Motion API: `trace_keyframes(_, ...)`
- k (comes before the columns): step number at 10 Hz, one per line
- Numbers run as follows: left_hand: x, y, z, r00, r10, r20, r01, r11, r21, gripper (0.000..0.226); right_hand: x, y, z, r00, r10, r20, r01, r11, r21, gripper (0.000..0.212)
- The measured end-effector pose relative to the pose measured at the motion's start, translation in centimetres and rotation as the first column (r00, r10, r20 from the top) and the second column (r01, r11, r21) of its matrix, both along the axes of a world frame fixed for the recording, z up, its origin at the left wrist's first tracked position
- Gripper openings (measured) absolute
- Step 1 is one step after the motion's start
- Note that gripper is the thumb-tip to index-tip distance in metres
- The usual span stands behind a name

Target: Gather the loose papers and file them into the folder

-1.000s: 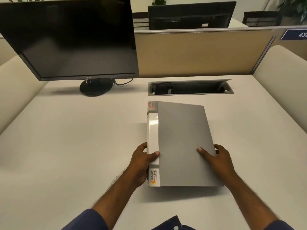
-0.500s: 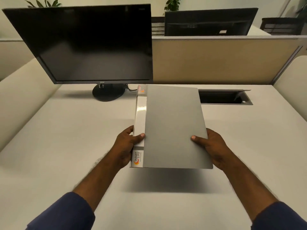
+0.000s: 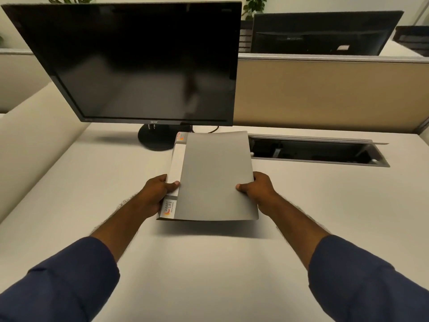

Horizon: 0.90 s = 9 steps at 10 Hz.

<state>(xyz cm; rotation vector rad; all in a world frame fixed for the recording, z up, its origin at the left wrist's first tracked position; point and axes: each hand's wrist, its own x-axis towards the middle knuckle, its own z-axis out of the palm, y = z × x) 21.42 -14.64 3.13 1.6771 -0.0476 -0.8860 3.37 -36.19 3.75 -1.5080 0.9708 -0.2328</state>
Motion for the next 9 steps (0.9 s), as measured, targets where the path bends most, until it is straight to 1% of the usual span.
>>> trace_keyframes(2, 3.7, -0.4, -1.7, 0.998, -0.014, 0.06, 0.008, 0.995, 0.101, 0.026, 3.6, 0.0, -2.3, 0.997, 0.017, -0.079, -0.018, 1.0, -0.007, 0.043)
trace_keyframes(3, 4.4, -0.2, -2.2, 0.997, -0.026, 0.079, 0.015, 0.991, 0.134, 0.026, 4.4, 0.2, -3.1, 0.99, 0.021, -0.137, -0.026, 0.999, -0.036, 0.045)
trace_keyframes(4, 4.5, -0.3, -2.8, 0.994, -0.022, 0.109, 0.006, 0.989, 0.145, 0.025, 5.0, 0.5, -3.5, 0.976, 0.014, -0.22, -0.041, 0.992, -0.119, 0.05)
trace_keyframes(5, 4.1, -0.6, -3.1, 0.981, -0.012, 0.192, -0.021, 0.985, 0.171, 0.013, 5.0, 0.8, -3.3, 0.947, 0.007, -0.321, -0.083, 0.971, -0.223, 0.05)
trace_keyframes(6, 4.0, -0.9, -3.3, 0.873, -0.126, 0.472, -0.067, 0.927, 0.37, 0.021, 4.6, 1.1, -3.0, 0.915, 0.0, -0.404, -0.138, 0.941, -0.31, 0.053)
trace_keyframes(7, 3.8, -1.0, -3.0, 0.743, -0.361, 0.563, -0.109, 0.765, 0.634, 0.056, 4.0, 1.5, -2.5, 0.875, 0.014, -0.483, -0.206, 0.915, -0.347, 0.057)
trace_keyframes(8, 3.2, -0.8, -2.9, 0.663, -0.476, 0.578, -0.115, 0.698, 0.707, 0.062, 2.9, 1.6, -2.1, 0.841, -0.003, -0.541, -0.252, 0.883, -0.396, 0.058)
trace_keyframes(9, 1.7, -0.9, -2.7, 0.504, -0.567, 0.652, -0.172, 0.674, 0.719, 0.064, 1.3, 1.4, -1.3, 0.85, -0.039, -0.525, -0.274, 0.819, -0.504, 0.056)
